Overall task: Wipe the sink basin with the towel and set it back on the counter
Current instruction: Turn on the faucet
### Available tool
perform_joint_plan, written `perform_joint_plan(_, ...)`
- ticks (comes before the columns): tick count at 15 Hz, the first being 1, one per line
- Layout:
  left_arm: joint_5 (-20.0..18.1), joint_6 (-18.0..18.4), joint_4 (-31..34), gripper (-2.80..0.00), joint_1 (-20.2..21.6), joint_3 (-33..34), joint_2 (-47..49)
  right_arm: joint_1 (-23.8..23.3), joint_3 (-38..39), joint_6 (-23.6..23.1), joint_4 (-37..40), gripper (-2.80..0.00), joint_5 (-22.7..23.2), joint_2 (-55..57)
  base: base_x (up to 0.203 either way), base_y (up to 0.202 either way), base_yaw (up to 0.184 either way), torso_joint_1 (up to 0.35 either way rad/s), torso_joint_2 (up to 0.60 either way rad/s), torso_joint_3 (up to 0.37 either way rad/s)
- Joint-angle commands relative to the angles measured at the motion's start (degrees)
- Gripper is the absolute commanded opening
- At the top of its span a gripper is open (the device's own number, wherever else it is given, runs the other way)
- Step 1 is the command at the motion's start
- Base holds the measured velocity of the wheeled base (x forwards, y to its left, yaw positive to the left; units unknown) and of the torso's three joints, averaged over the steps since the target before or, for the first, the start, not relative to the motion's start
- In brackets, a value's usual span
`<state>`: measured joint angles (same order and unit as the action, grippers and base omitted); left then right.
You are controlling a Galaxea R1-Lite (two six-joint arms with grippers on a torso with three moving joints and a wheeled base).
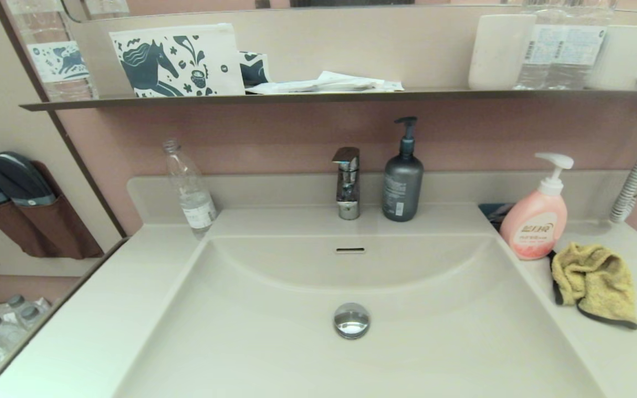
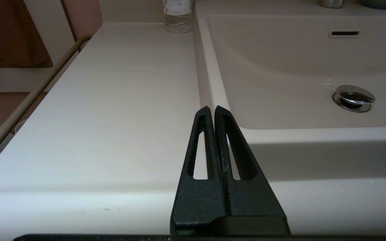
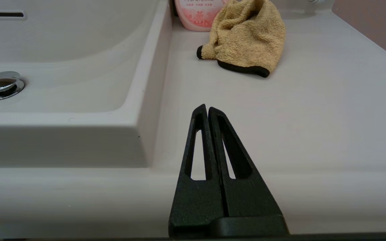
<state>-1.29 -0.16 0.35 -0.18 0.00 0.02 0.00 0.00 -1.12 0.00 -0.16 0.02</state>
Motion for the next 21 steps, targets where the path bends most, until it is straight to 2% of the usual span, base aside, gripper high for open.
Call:
perform_joint_plan(1,0.0,0.0,0.0,-2.8,0.0,0.0,0.0,-0.1,0.0,0.0,-0.1,-2.8,0.0,0.0,0.0,0.0,0.0,0.0,0.0,0.0)
perform_joint_plan(18,0.0,0.1,0.0,-2.8,0.0,0.0,0.0,0.0,0.0,0.0,-0.1,-2.8,0.0,0.0,0.0,0.0,0.0,0.0,0.0,0.0)
perform_joint_plan(21,-0.2,1.7,0.0,-2.8,0.0,-0.6,0.0,0.0,0.0,0.1,0.0,-2.8,0.0,0.0,0.0,0.0,0.0,0.0,0.0,0.0)
